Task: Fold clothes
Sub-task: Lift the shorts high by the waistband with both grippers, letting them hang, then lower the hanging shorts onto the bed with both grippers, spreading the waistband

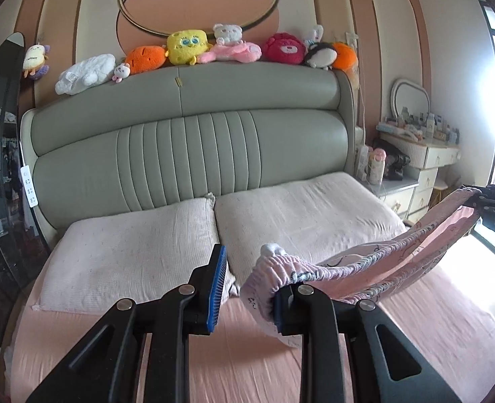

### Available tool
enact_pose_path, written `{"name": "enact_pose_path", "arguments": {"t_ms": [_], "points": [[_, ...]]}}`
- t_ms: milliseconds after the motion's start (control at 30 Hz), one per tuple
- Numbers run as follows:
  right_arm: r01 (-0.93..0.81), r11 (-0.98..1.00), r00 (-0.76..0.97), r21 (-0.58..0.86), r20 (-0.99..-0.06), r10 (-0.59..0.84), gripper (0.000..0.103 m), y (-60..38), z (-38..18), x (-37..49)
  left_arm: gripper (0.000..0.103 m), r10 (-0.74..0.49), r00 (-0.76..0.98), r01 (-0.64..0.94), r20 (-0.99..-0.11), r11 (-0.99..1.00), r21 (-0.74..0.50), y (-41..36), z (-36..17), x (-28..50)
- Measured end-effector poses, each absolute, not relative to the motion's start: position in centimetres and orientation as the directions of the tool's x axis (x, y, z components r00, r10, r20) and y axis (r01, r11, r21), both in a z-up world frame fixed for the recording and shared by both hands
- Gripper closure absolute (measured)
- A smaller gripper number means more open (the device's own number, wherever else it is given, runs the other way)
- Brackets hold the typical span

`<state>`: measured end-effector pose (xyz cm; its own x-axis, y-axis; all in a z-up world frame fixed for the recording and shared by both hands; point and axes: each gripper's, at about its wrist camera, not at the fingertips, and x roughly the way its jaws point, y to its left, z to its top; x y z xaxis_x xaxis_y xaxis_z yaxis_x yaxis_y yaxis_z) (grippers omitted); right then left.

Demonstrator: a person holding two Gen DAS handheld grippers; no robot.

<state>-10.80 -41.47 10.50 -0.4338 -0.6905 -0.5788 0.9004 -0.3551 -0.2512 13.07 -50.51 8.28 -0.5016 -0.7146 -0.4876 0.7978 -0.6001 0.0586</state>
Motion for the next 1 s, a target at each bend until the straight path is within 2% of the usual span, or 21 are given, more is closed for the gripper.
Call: {"name": "enact_pose_path", "arguments": {"t_ms": [167,300,833,1000], "points": [[0.915,-0.3,-0.401,-0.27,-0.685,-0.608,0.095,-37.1,1.4,-7.9,0.082,-0.655,-0.471,0.792,-0.591,-0.609,0.043,-46.4,1.3,15.5],[0.936,-0.286,-0.34,-0.207,-0.747,-0.571,0.095,-33.2,-3.4,-6.2,0.082,-0.601,-0.46,0.799,-0.653,-0.602,-0.009,-43.8,-2.8,17.4],[0.925,-0.38,-0.202,-0.007,-0.856,-0.476,0.095,-25.0,-16.0,-4.8,0.082,-0.482,-0.395,0.809,-0.782,-0.587,-0.046,-38.6,-13.8,20.5],[0.924,-0.382,-0.196,-0.012,-0.872,-0.448,0.095,-24.8,-18.4,-4.3,0.082,-0.45,-0.375,0.813,-0.811,-0.58,-0.054,-38.2,-16.1,20.8]]}}
